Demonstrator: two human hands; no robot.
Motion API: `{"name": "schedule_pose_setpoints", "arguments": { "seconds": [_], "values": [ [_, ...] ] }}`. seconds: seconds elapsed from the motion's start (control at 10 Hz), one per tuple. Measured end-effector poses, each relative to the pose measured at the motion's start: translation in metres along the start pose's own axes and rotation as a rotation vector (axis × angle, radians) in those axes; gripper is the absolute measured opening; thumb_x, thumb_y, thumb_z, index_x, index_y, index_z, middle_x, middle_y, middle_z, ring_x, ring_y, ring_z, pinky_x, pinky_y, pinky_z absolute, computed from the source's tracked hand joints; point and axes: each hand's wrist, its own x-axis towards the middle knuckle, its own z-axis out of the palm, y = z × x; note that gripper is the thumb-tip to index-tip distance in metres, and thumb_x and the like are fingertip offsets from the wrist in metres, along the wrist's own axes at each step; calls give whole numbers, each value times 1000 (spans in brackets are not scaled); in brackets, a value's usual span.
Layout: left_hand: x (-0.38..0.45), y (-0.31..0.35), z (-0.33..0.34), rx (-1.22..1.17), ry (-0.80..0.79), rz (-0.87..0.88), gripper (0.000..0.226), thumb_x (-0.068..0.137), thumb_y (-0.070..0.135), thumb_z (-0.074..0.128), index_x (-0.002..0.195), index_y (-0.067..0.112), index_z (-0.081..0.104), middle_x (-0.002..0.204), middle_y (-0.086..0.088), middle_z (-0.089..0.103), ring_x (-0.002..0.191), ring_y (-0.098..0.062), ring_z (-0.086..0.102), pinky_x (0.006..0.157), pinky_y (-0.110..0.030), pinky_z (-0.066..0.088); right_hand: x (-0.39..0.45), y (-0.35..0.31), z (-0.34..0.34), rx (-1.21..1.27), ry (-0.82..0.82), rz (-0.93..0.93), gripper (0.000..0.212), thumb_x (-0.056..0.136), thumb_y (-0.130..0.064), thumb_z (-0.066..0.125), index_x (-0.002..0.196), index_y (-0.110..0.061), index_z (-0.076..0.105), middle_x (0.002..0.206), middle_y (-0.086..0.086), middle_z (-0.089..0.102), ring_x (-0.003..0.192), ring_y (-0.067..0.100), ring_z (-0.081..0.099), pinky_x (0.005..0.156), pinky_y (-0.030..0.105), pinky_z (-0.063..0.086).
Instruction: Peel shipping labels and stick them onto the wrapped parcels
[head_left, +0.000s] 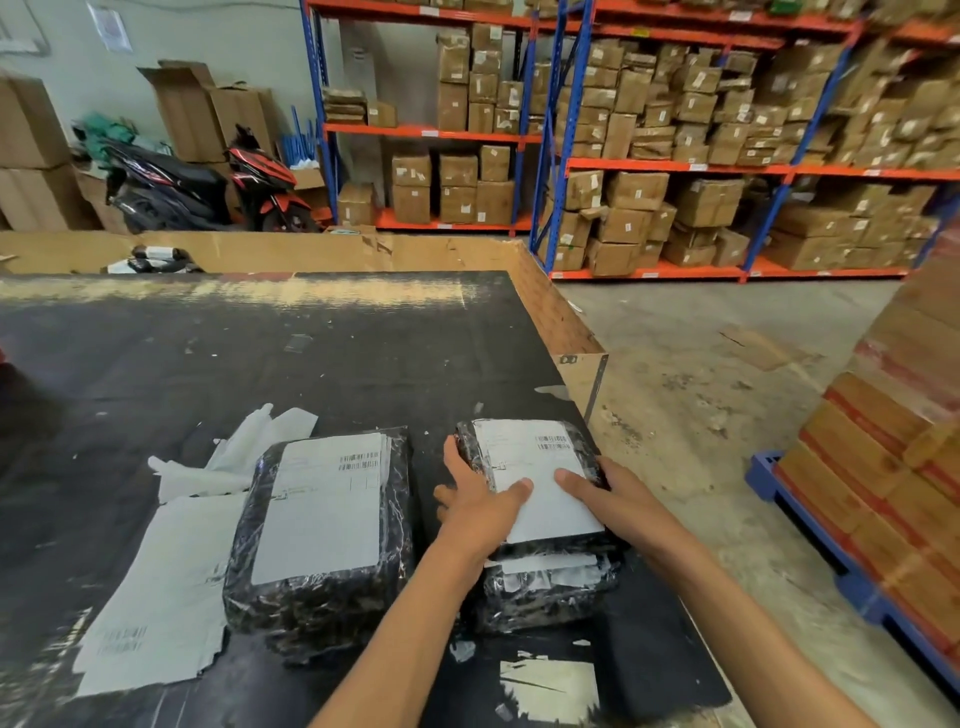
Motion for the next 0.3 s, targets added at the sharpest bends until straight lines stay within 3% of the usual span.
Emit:
{"name": "schedule_pose_setpoints", "arguments": {
  "seconds": [0.1,0.2,0.3],
  "values": [
    [-9,3,0,138,26,92,106,90,46,65,149,42,-24,156,-11,-2,144,-34,3,109,-47,26,-4,-1,0,-228,69,-29,76,89,-50,68,153,-28,34,158,4,38,144,27,37,117,54,33],
    [-17,20,-11,141,39,233,99,88,48,65,151,44,-12,154,-2,1,143,-31,4,106,-45,27,-12,-20,0,-352,211,-93,83,88,-55,66,156,-32,23,159,8,24,148,30,20,119,57,24],
    [-28,32,-32,82,45,337,85,89,50,64,148,51,2,155,4,8,146,-26,15,110,-47,29,-26,-31,8,-297,232,-294,67,90,-49,66,148,-34,37,141,0,40,133,16,37,112,40,35]
  ]
}}
